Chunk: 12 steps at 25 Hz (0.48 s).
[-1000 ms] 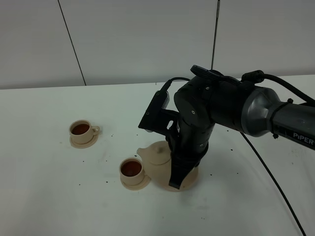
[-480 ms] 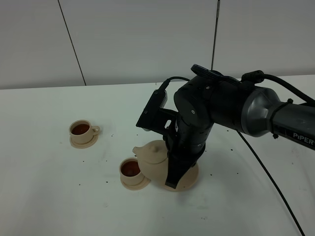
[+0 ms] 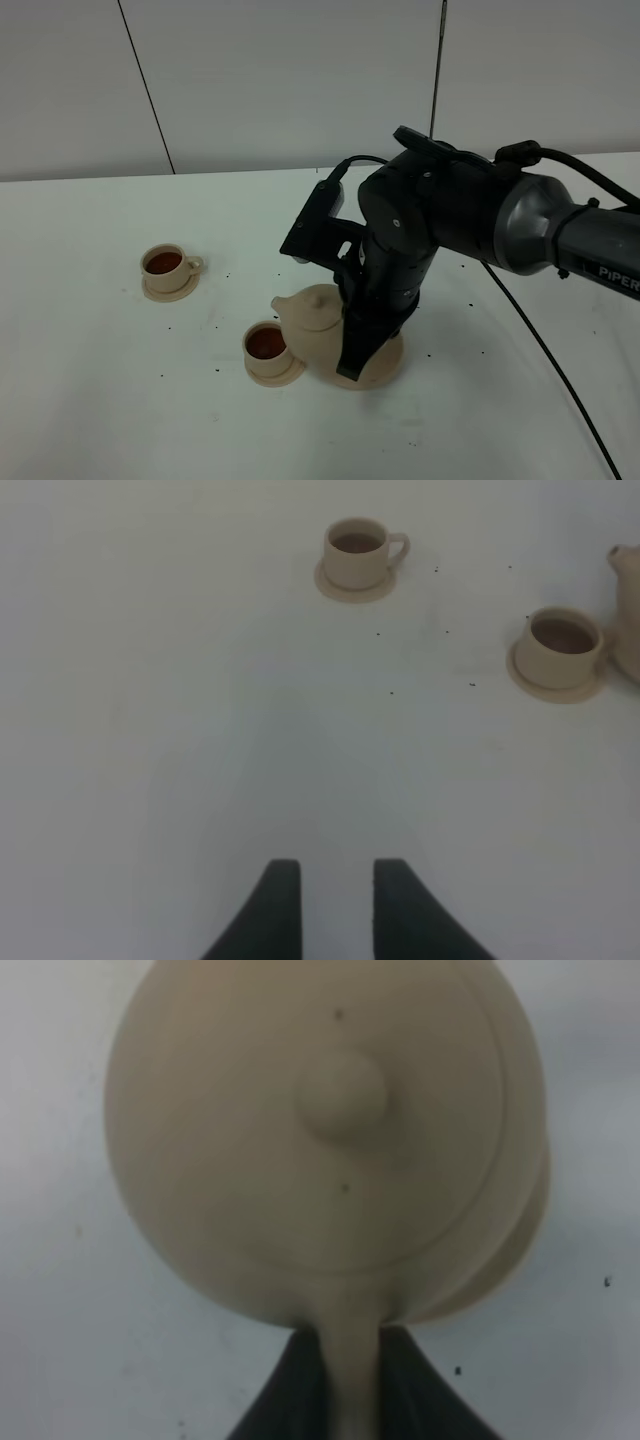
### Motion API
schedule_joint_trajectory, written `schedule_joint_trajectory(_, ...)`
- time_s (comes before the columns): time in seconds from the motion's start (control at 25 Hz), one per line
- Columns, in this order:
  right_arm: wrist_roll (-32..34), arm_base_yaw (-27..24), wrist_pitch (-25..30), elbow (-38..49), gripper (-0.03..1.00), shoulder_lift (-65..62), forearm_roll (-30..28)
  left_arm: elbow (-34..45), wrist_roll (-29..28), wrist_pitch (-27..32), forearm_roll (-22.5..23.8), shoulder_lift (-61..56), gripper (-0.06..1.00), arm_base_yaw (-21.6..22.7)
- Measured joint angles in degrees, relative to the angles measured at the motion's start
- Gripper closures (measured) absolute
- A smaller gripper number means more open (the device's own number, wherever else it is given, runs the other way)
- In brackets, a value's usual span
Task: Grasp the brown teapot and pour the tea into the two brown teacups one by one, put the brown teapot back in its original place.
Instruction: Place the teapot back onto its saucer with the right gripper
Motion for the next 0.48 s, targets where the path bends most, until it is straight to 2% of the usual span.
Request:
schedule_joint_trajectory(0.12,0.0,-1.0,-0.5,1.9,0.87,-0.4,0.0,0.0,0.0,0.0,0.0,0.0,0.7,0.0)
schedule_joint_trajectory(0.32,0.0,-2.1,-5.8,6.6,0.87,-0.4,0.0,0.0,0.0,0.0,0.0,0.0,0.7,0.0)
schedule_joint_trajectory(0.48,0.0,-2.5,-7.6,6.9,0.87,-0.4,-0.6,0.0,0.0,0.0,0.0,0.0,0.7,0.0)
